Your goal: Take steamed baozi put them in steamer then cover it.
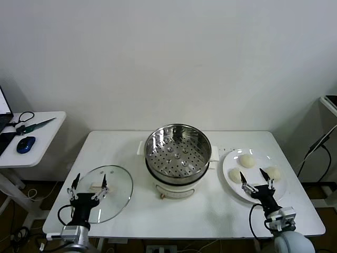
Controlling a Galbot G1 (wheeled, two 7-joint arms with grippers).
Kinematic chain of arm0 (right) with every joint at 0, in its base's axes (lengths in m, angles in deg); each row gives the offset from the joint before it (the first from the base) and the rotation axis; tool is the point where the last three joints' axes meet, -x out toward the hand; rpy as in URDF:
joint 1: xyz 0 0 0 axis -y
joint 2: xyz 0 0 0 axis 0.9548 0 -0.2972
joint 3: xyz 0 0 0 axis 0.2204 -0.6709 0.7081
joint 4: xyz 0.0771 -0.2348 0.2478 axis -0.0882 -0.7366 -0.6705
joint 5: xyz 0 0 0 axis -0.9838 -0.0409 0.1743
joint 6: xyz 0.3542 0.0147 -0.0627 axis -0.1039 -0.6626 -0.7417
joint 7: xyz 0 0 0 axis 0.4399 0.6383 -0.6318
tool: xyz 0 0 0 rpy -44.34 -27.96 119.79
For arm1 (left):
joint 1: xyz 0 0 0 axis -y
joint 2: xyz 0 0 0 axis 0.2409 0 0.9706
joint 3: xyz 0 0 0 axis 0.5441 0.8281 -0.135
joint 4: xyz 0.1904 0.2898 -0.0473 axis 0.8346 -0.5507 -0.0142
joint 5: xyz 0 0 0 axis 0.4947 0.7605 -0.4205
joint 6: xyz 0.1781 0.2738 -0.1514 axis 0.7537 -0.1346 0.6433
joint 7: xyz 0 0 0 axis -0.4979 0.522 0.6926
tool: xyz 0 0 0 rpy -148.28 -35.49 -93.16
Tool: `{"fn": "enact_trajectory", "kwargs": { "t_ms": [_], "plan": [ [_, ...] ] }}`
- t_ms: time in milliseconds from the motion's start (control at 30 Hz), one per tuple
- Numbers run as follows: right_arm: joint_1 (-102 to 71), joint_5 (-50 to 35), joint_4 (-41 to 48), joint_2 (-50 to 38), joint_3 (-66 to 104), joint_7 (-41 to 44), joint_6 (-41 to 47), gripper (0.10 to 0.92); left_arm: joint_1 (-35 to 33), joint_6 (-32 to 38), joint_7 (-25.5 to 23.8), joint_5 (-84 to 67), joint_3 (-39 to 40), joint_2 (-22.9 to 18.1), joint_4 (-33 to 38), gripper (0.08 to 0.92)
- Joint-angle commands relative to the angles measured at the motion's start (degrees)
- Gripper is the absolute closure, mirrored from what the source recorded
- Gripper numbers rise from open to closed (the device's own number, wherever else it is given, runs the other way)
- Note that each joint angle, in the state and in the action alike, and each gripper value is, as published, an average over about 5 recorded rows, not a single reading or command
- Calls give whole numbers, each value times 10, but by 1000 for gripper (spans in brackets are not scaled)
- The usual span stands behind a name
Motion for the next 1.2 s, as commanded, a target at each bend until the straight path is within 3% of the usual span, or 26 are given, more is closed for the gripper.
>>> {"fn": "enact_trajectory", "kwargs": {
  "t_ms": [33, 333, 533, 867, 1200],
  "plan": [
    [40, 38, 16, -82, -2, 79, 55, 203, -1, 0, 3, 1, 1, 5, 4, 177],
    [227, 114, 167, -318, -162, 287, 77, 203, -15, -1, -9, 10, 8, 6, 13, 177],
    [478, 181, 279, -379, -401, 408, 52, 203, -18, 8, -7, 9, 8, 4, 4, 177],
    [792, 238, 413, -356, -755, 491, 0, 203, -27, 8, 0, -8, 7, 1, 4, 177],
    [832, 304, 540, -242, -786, 494, -43, 203, -18, 3, 2, -10, 0, 7, -5, 177]
  ]
}}
